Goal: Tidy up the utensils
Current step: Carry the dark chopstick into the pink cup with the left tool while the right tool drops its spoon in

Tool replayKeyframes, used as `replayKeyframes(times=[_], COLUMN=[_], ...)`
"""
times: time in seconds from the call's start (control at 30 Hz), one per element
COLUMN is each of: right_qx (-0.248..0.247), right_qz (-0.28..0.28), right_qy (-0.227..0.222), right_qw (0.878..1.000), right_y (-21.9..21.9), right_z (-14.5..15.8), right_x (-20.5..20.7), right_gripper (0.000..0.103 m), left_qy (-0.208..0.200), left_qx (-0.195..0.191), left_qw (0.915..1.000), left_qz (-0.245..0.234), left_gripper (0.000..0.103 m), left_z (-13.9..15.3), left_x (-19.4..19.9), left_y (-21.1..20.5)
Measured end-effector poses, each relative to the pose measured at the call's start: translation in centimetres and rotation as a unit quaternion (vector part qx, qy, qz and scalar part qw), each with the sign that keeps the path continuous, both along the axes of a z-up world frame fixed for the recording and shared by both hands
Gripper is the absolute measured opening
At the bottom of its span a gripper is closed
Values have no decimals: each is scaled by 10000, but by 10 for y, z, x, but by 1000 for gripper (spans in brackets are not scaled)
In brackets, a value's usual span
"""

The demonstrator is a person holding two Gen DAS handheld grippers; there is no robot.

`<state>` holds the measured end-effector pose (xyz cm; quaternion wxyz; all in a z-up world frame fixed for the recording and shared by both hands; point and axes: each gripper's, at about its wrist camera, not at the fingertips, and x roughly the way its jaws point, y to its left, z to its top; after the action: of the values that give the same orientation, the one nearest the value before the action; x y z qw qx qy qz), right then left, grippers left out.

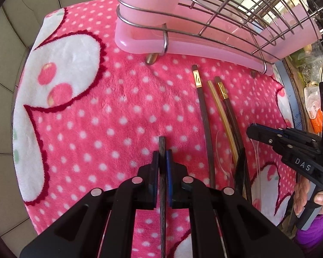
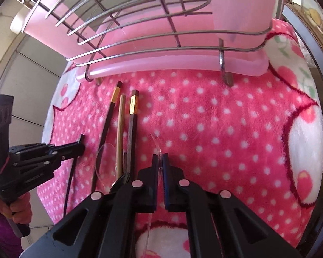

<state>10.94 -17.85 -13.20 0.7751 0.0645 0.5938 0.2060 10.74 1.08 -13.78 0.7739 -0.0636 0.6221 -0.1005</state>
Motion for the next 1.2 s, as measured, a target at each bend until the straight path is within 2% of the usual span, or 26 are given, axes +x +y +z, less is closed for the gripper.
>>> replayKeyframes(times=[0.17,0.33,0.47,0.57,0.7,0.93,1.07,1.2], right_qx=[348,650,774,886,1042,1151,1252,1114], right_qz=[-75,-199,-361,-489,-672,-1065,-1303,-1568], right_qy=[-499,-1129,-1800,-2311,-2983,-4216,-4669,-5156], right_qw=[9981,9913,9800,9677,9464,8931,8656,8350], right_y=[-13,-23,-39,-49,-70,-92,-106,-115], right_z=[24,56,90,119,161,232,258,277], right_x=[-15,-35,-44,-52,-62,-68,-55,-40], right_gripper=[3,3,3,3,3,3,3,3], left_qy=[-309,-985,-1774,-2369,-2977,-3887,-4375,-4666], left_qx=[-138,-454,-570,-747,-863,-867,-956,-923], left_qw=[9993,9934,9808,9654,9456,9103,8861,8696], left_qz=[124,369,578,795,986,1128,1196,1322], left_gripper=[6,6,6,6,6,6,6,6], left_z=[14,50,88,120,158,229,266,285], left_x=[-16,-38,-57,-72,-79,-79,-76,-67], left_y=[10,27,38,47,52,57,59,61])
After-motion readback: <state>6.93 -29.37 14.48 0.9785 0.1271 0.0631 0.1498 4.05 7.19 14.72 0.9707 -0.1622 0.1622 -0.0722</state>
